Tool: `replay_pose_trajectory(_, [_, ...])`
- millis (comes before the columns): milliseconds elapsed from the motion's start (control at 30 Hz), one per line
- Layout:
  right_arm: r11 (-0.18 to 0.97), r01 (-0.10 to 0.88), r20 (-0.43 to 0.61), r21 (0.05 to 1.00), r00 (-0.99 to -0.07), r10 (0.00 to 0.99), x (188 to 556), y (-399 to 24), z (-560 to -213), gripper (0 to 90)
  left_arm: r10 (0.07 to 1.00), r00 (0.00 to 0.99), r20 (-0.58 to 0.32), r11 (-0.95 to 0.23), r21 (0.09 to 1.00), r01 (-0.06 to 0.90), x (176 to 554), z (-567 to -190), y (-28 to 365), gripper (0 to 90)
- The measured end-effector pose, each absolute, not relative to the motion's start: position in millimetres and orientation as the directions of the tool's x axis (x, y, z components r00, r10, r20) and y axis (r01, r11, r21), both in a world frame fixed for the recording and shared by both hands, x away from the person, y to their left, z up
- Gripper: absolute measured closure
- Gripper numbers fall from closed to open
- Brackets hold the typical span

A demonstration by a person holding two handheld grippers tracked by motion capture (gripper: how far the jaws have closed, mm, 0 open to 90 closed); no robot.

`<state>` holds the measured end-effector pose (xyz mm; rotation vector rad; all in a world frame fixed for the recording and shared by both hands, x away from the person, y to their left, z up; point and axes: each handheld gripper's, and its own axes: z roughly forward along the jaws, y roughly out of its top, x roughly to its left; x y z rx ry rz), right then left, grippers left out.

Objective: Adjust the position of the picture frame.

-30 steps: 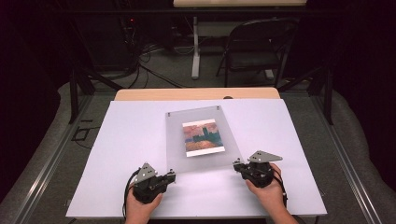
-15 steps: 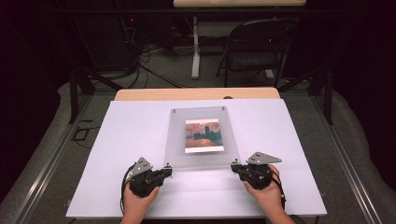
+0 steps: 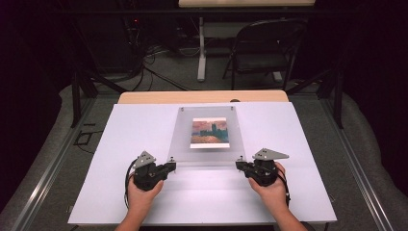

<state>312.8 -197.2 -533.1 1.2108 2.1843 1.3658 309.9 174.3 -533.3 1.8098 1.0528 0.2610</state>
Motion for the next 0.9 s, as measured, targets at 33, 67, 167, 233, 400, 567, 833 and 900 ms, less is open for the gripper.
replay_pose_trajectory(33, [0.192,0.500,0.177,0.845,-0.599,0.781,315.4,-197.3,-532.1,85.2,0.754,0.600,-0.268,-0.136,0.829,0.542,311.4,-532.8,174.0,85.1])
replay_pose_trajectory(67, [0.190,0.505,0.182,0.842,-0.596,0.782,317.2,-197.6,-531.3,85.2,0.755,0.599,-0.268,-0.133,0.831,0.540,312.7,-532.7,173.8,85.1])
replay_pose_trajectory(167, [0.181,0.506,0.186,0.843,-0.590,0.786,322.4,-197.5,-530.5,85.2,0.754,0.596,-0.274,-0.127,0.830,0.543,317.1,-532.6,173.7,85.1])
replay_pose_trajectory(233, [0.181,0.504,0.183,0.844,-0.589,0.787,325.5,-197.5,-530.2,85.3,0.756,0.594,-0.274,-0.124,0.831,0.542,319.5,-532.7,173.3,85.1])
replay_pose_trajectory(400, [0.175,0.509,0.185,0.843,-0.580,0.793,331.0,-198.0,-529.5,85.2,0.757,0.593,-0.275,-0.122,0.832,0.542,324.5,-532.1,171.8,85.1])
replay_pose_trajectory(567, [0.168,0.508,0.188,0.845,-0.576,0.795,334.9,-196.8,-532.0,85.2,0.765,0.584,-0.274,-0.118,0.831,0.544,328.0,-534.3,172.2,85.0])
replay_pose_trajectory(833, [0.180,0.515,0.181,0.838,-0.573,0.800,336.1,-192.5,-537.8,85.2,0.773,0.571,-0.277,-0.114,0.824,0.555,330.5,-540.6,173.7,84.7])
replay_pose_trajectory(900, [0.180,0.518,0.180,0.837,-0.570,0.802,336.5,-192.8,-539.2,85.1,0.773,0.570,-0.277,-0.116,0.822,0.557,330.5,-542.3,172.7,84.7])
